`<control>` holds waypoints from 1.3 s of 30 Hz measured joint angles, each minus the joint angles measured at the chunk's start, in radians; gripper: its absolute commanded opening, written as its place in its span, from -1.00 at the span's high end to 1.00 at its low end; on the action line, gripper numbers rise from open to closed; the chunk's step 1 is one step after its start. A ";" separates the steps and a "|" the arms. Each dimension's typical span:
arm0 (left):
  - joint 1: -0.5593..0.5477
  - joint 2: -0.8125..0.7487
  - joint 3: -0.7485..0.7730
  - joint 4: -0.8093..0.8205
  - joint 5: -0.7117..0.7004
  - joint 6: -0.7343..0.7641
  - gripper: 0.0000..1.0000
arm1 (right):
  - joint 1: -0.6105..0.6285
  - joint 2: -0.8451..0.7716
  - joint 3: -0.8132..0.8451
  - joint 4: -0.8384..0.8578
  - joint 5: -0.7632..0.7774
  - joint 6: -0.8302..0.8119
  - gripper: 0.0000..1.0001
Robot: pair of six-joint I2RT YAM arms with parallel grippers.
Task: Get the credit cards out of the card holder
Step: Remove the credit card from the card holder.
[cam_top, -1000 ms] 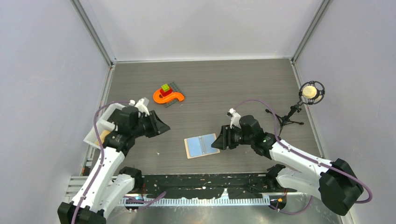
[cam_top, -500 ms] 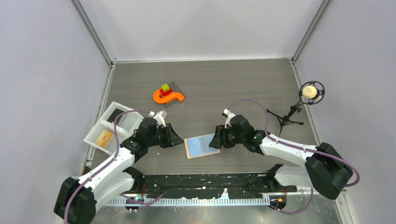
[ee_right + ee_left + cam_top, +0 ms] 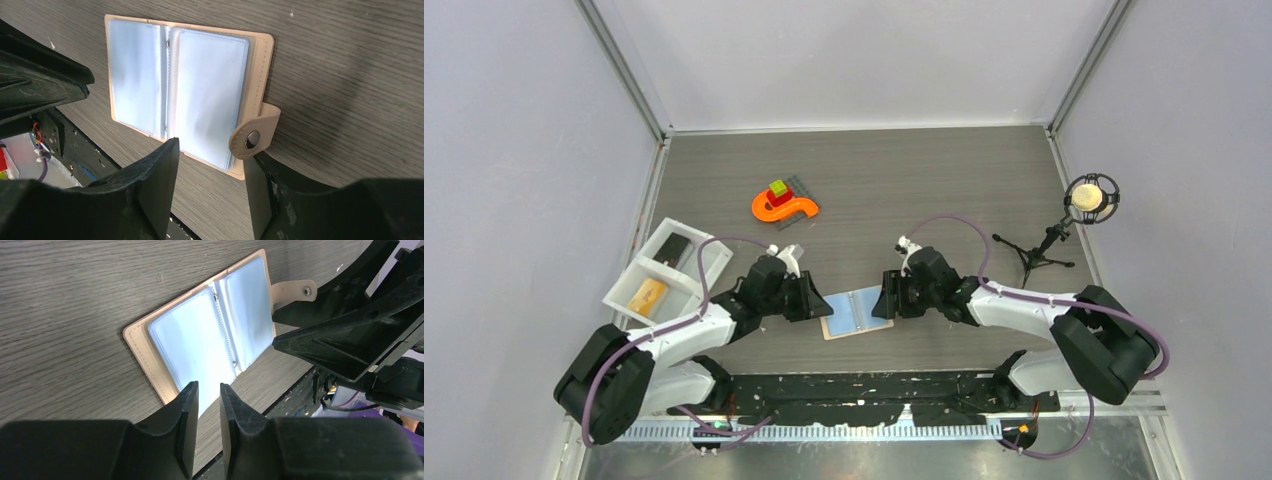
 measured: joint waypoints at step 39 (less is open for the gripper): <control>-0.050 0.109 -0.031 0.098 -0.062 -0.009 0.59 | 0.024 0.031 0.035 0.058 -0.053 0.029 0.24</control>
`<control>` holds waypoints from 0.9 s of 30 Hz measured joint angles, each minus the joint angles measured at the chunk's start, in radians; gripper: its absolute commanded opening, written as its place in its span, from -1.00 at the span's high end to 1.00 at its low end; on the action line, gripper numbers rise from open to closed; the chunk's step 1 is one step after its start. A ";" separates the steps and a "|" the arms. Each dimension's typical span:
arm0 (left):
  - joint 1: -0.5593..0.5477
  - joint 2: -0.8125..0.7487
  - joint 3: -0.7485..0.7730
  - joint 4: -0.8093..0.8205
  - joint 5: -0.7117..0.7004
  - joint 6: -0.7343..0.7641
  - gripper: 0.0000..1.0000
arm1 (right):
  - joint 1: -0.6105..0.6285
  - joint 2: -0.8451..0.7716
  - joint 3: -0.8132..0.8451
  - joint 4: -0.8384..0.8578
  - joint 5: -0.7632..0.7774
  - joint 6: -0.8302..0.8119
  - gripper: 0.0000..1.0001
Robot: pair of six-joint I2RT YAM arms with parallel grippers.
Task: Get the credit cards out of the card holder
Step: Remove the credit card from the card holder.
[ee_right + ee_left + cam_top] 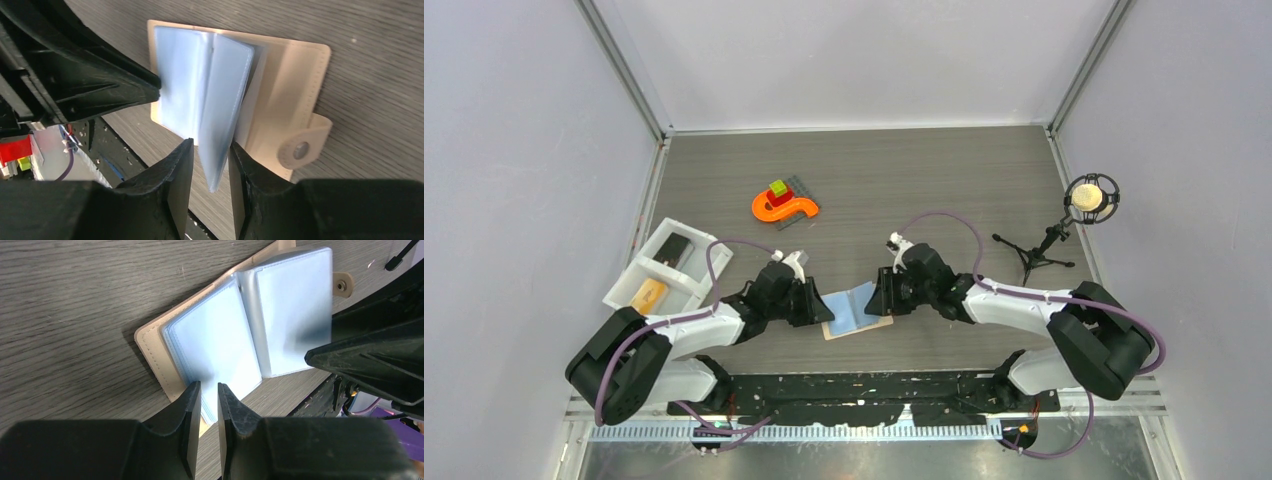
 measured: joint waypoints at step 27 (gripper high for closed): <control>-0.005 -0.194 -0.023 -0.085 -0.055 -0.048 0.44 | 0.108 0.026 0.100 0.000 -0.030 -0.001 0.02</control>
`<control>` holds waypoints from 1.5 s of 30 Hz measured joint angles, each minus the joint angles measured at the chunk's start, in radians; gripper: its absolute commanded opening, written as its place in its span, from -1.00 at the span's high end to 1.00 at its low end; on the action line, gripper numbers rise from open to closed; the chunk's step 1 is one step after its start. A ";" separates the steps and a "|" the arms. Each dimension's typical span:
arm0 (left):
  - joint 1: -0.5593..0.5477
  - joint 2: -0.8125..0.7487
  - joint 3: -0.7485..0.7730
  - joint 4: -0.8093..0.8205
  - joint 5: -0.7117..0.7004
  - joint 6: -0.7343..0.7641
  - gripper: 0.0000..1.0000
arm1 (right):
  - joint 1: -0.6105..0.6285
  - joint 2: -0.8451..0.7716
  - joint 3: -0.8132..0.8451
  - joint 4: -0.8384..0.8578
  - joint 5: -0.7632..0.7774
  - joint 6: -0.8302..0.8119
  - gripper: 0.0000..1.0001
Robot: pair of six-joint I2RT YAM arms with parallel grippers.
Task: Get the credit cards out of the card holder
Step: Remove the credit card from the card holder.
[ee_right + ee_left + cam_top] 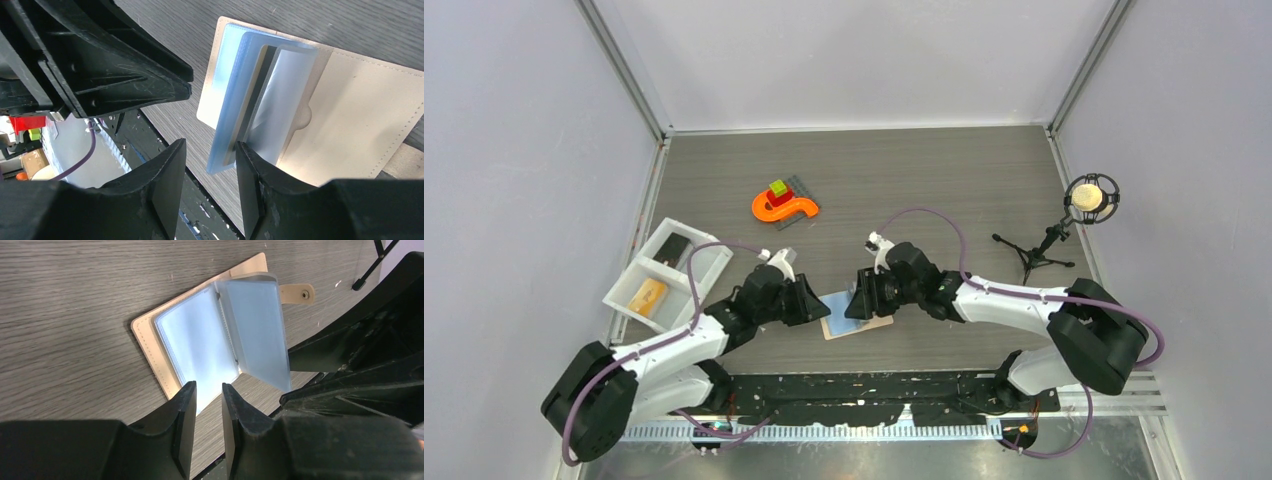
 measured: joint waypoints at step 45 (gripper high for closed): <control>0.000 -0.031 0.000 -0.044 -0.036 -0.030 0.52 | 0.025 -0.106 0.126 -0.271 0.259 -0.087 0.22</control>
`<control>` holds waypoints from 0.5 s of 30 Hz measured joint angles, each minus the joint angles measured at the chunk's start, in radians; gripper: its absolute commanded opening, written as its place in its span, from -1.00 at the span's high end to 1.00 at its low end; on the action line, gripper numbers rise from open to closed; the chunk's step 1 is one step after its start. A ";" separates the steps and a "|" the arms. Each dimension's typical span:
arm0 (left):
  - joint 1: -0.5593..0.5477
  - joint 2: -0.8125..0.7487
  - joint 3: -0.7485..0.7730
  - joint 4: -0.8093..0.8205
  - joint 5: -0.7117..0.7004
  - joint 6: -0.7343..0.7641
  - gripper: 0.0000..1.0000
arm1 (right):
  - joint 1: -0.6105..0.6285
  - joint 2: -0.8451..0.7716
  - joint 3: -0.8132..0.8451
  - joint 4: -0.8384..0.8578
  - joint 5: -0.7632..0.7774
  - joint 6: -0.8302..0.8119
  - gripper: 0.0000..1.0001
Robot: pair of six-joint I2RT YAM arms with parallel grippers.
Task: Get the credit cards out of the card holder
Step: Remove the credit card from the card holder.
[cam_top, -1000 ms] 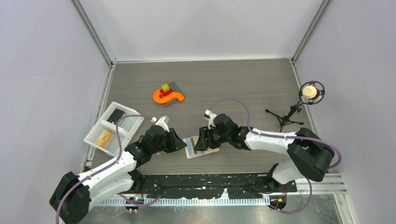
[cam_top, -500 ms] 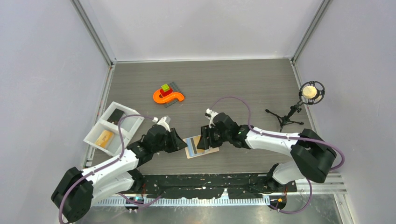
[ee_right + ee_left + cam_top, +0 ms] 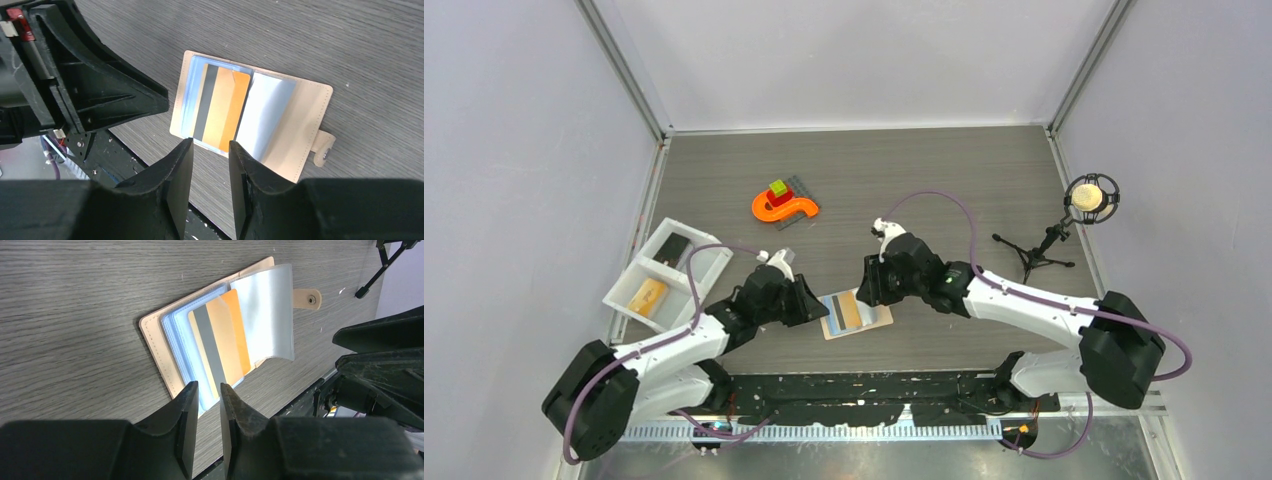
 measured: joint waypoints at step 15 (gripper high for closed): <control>0.000 0.108 -0.019 0.098 0.025 -0.019 0.60 | -0.026 0.226 -0.004 0.163 -0.166 -0.010 0.23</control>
